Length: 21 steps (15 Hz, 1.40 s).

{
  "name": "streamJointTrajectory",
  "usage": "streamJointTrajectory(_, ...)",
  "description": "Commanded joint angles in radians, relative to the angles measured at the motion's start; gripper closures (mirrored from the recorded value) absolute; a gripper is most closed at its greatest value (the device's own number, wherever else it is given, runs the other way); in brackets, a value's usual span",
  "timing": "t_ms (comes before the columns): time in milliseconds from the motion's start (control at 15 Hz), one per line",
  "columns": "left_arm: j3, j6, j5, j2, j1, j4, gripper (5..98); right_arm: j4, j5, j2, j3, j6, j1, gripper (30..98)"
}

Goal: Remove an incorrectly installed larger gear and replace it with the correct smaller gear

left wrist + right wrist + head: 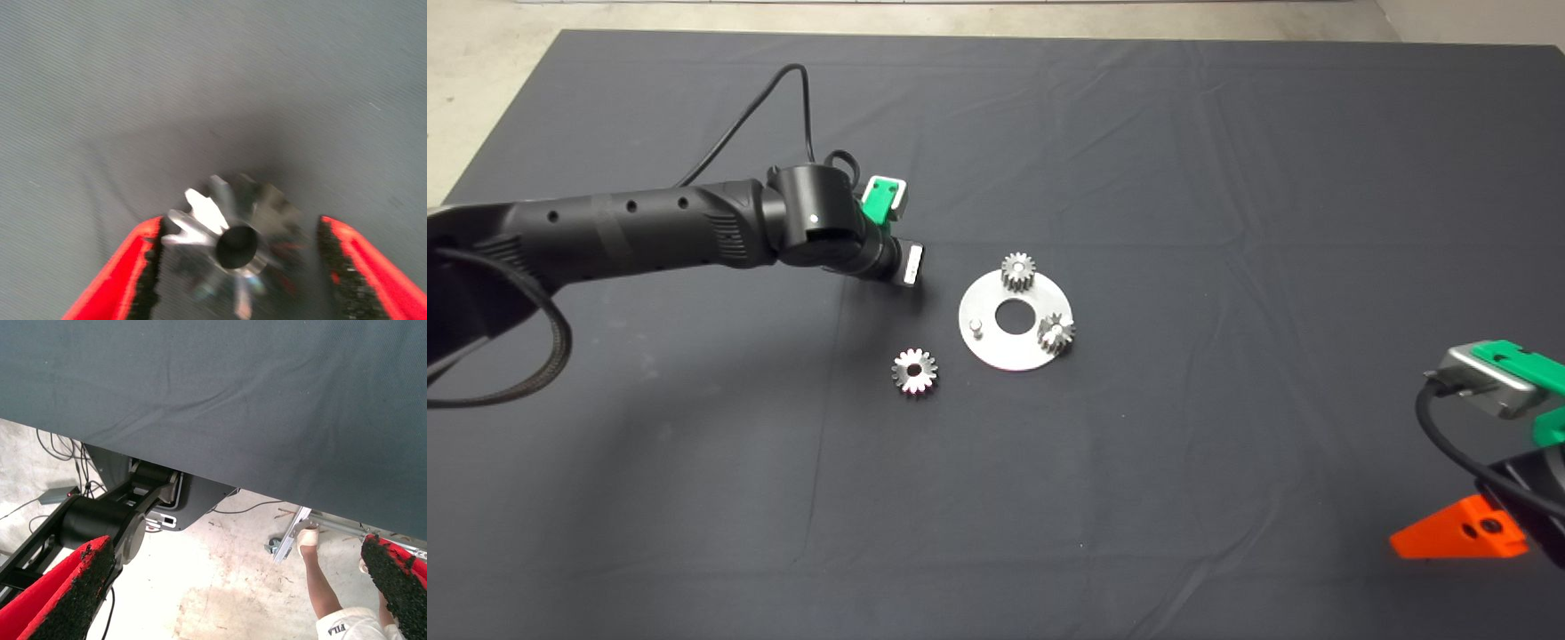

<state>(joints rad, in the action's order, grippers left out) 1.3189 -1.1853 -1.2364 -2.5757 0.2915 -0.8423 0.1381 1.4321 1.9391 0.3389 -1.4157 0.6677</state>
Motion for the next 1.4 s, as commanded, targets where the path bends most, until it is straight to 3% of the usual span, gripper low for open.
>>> streamJointTrajectory(0, 0.005, 0.007, -0.008, 0.005, 0.018, 0.005, 48.2, 0.035, -0.003, -0.004, -0.002, -0.008, 0.013, 30.8)
streamJointTrajectory(1133, -0.002, 0.009, -0.008, 0.005, 0.018, 0.009, 64.8, 0.035, -0.002, -0.013, -0.002, -0.008, 0.012, 30.8)
streamJointTrajectory(1200, -0.003, 0.01, -0.019, -0.002, 0.018, 0.02, 66.2, 0.035, -0.002, -0.012, -0.002, -0.008, 0.012, 30.8)
streamJointTrajectory(1333, -0.03, 0.01, -0.015, 0.012, 0.032, 0.056, 66.3, 0.035, -0.002, -0.012, -0.002, -0.007, 0.012, 30.8)
